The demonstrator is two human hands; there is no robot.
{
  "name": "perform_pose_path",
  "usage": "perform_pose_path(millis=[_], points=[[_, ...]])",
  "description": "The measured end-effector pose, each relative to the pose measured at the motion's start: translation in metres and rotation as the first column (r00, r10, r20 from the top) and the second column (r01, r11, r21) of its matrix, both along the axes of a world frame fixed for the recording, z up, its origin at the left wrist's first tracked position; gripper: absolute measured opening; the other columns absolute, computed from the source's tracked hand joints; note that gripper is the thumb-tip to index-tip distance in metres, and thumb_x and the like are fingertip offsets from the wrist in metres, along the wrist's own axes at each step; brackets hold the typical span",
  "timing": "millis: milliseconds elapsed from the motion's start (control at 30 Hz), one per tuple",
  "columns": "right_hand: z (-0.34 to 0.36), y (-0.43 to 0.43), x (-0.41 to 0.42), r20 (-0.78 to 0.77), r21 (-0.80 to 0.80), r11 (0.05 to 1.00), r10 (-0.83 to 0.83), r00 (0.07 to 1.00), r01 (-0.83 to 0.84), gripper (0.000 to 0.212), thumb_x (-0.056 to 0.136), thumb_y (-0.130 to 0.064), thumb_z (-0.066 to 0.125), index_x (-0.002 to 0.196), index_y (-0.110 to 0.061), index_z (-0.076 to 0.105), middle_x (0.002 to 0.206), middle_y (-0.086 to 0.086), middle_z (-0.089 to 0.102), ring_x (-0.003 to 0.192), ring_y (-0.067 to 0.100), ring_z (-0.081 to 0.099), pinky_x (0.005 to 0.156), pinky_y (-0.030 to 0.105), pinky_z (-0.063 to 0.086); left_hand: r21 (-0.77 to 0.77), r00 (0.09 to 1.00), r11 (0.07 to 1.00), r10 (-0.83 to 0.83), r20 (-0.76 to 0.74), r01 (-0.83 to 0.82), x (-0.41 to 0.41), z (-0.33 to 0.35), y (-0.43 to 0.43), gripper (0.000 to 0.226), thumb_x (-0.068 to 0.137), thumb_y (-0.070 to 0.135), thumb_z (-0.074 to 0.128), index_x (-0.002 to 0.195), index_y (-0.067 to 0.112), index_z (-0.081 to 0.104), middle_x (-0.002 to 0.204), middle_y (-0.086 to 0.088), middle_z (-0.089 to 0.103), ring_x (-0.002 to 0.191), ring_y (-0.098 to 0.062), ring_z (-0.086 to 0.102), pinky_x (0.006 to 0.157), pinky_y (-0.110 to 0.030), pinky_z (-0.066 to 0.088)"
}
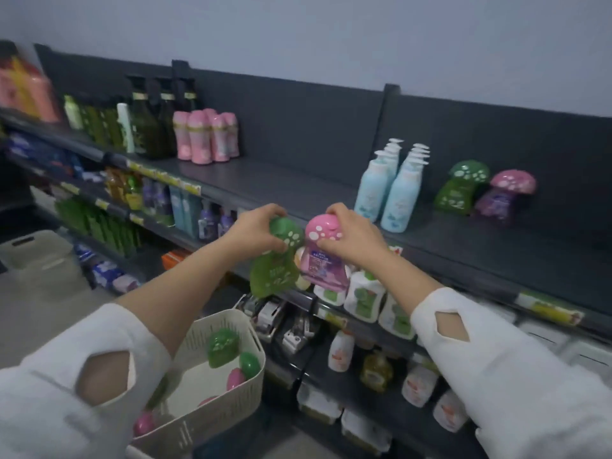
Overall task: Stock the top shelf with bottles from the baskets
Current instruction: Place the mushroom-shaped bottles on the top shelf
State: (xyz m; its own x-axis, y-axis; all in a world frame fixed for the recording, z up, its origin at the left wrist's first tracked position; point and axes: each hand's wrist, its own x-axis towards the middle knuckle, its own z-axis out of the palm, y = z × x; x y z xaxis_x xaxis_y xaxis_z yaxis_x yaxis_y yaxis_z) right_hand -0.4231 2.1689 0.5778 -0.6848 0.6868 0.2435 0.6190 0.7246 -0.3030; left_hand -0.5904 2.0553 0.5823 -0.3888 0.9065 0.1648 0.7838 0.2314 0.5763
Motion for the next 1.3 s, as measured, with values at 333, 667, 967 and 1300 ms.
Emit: perform_pose_path(millis=[333, 667, 967, 1300], points=[[0.064, 0.070, 0.189, -0.178, 0.152, 0.944, -0.264, 0.948, 0.292, 0.068, 0.077, -0.052, 0.063, 0.136, -0.033, 0.035, 0.133, -0.004, 0.053, 0.117, 0.025, 0.053, 0.084, 0.037, 0.046, 0.180, 0.957, 0.948, -0.279, 0.074, 0.262, 0.164, 0.064, 0.113, 0.055, 0.071, 0.019, 0.077, 0.121, 0.024, 0.055, 0.106, 0.000, 0.059, 0.092, -0.015, 0.055, 0.069, -0.020, 0.041], [0.069, 0.163, 0.292, -0.214, 0.090, 0.893, -0.415, 0.884, 0.441, 0.060, 0.076, -0.050, 0.067, 0.129, -0.032, 0.044, 0.123, 0.000, 0.058, 0.110, 0.027, 0.056, 0.084, 0.038, 0.048, 0.216, 0.920, 0.904, -0.389, 0.050, 0.370, 0.256, 0.077, 0.217, 0.055, 0.074, 0.012, 0.075, 0.124, 0.018, 0.051, 0.105, 0.000, 0.057, 0.089, -0.014, 0.055, 0.075, -0.023, 0.042], [0.056, 0.262, 0.285, -0.179, -0.020, 0.887, -0.456, 0.872, 0.461, 0.064, 0.077, -0.047, 0.072, 0.133, -0.028, 0.046, 0.125, 0.003, 0.044, 0.111, 0.025, 0.053, 0.089, 0.033, 0.042, 0.133, 0.903, 0.900, -0.426, 0.057, 0.416, 0.240, 0.066, 0.329, 0.054, 0.075, 0.007, 0.073, 0.122, 0.017, 0.050, 0.115, -0.006, 0.056, 0.098, -0.022, 0.057, 0.084, -0.033, 0.049], [0.045, 0.334, 0.276, -0.071, 0.002, 0.880, -0.474, 0.878, 0.475, 0.069, 0.082, -0.057, 0.062, 0.141, -0.030, 0.040, 0.141, 0.001, 0.040, 0.126, 0.028, 0.042, 0.101, 0.042, 0.040, -0.106, 0.822, 0.878, -0.475, -0.316, 0.466, 0.236, 0.058, 0.427, 0.058, 0.088, 0.018, 0.060, 0.141, 0.024, 0.035, 0.141, -0.010, 0.037, 0.127, -0.031, 0.037, 0.103, -0.040, 0.038]])
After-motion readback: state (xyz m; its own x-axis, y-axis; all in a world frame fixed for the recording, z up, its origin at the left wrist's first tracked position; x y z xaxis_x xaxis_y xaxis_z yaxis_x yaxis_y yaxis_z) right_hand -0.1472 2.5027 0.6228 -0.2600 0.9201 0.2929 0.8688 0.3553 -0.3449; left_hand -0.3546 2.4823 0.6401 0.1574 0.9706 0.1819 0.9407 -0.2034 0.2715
